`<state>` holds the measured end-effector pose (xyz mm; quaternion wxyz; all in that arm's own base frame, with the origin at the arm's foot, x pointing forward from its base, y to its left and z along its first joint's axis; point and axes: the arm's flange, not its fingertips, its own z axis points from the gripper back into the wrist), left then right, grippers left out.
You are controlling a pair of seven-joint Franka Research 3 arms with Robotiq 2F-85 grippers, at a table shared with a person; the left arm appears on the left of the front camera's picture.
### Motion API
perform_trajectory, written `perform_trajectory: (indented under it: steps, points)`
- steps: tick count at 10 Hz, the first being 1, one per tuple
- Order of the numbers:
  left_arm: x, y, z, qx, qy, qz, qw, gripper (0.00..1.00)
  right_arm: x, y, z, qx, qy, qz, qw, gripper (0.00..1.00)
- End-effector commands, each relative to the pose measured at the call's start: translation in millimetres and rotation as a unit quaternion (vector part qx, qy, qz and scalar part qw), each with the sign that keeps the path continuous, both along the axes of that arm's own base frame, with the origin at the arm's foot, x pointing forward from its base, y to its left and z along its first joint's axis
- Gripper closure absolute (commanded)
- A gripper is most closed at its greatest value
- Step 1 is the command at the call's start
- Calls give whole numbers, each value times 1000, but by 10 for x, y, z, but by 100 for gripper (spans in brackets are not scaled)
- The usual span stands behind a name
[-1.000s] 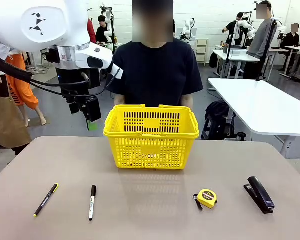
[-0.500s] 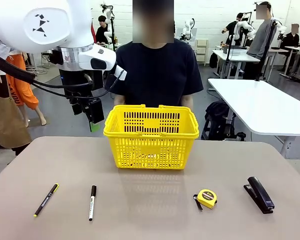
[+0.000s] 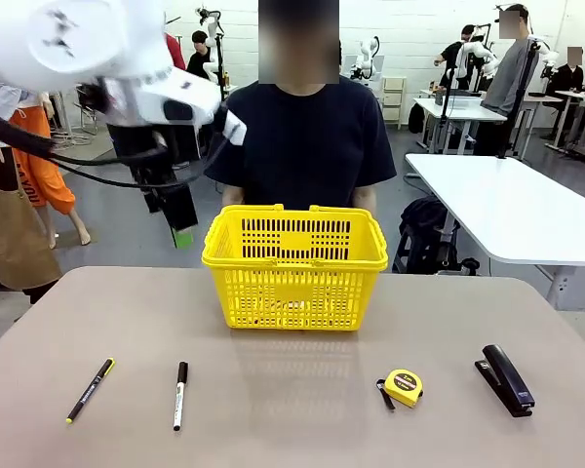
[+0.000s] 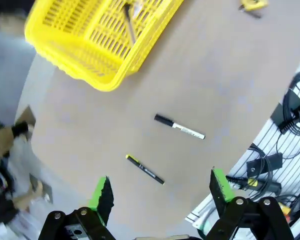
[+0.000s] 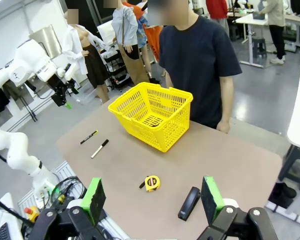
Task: Place the items the person wants into the basket.
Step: Pick up the item the person points to and place it in the Market Basket.
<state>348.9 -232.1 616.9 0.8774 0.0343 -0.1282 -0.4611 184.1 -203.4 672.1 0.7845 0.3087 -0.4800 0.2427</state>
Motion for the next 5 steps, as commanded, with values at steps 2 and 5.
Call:
perform_trajectory:
  steps: [2,5]
  points:
    - [-556,870,494,-124,6,-217,968,0,13,11,8,6,-7,10,1000,0]
    - [-810,1819,641,-267,-46,-265,925,0,13,11,8,6,-7,10,1000,0]
